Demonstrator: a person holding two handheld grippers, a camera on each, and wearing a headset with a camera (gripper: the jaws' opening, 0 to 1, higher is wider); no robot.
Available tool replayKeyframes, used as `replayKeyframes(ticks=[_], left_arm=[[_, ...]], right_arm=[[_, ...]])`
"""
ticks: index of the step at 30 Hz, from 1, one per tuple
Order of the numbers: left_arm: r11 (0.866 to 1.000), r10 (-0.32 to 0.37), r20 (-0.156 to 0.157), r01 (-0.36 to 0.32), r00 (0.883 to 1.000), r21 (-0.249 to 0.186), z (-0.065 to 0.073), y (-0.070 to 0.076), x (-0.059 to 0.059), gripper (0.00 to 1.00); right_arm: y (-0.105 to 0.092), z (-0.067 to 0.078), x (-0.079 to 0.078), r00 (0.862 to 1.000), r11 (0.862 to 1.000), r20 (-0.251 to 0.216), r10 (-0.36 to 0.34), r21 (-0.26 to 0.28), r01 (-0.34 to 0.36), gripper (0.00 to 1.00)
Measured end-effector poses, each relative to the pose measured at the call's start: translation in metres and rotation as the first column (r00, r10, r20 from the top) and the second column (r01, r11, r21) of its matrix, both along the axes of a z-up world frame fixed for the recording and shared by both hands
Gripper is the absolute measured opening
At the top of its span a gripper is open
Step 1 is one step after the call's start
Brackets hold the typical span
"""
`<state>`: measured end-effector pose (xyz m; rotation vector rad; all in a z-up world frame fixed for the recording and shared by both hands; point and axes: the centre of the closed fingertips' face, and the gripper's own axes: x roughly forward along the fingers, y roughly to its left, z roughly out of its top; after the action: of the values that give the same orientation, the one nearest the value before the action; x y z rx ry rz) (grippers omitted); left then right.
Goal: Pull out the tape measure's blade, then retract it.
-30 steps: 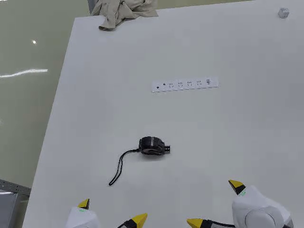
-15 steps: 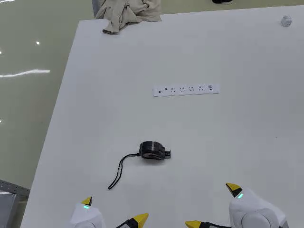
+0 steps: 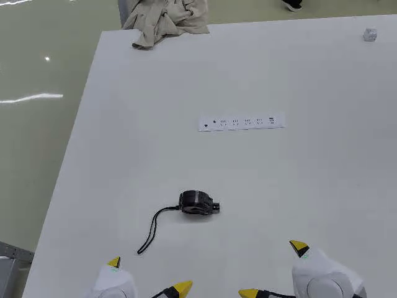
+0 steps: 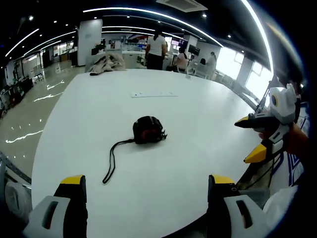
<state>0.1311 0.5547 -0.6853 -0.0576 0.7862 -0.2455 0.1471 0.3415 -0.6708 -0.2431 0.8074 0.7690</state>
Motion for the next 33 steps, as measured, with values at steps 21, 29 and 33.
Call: replayKeyframes(ticks=[21, 29, 33], left_arm=[[0.998, -0.063, 0.026, 0.063, 0.998, 0.009, -0.006, -0.005, 0.028, 1.0], [0.991, -0.133, 0.035, 0.133, 0.99, 0.01, -0.015, -0.011, 0.036, 1.0], [0.987, -0.163, 0.032, 0.163, 0.986, 0.011, -0.018, -0.014, 0.039, 1.0]], right_arm=[[0.012, -0.015, 0.004, 0.998, 0.997, 0.005, 0.069, -0.02, -0.069, 0.89], [0.014, -0.02, 0.009, 0.995, 0.994, 0.007, 0.102, -0.04, -0.102, 0.89], [0.015, -0.023, 0.012, 0.993, 0.992, 0.008, 0.116, -0.046, -0.115, 0.88]])
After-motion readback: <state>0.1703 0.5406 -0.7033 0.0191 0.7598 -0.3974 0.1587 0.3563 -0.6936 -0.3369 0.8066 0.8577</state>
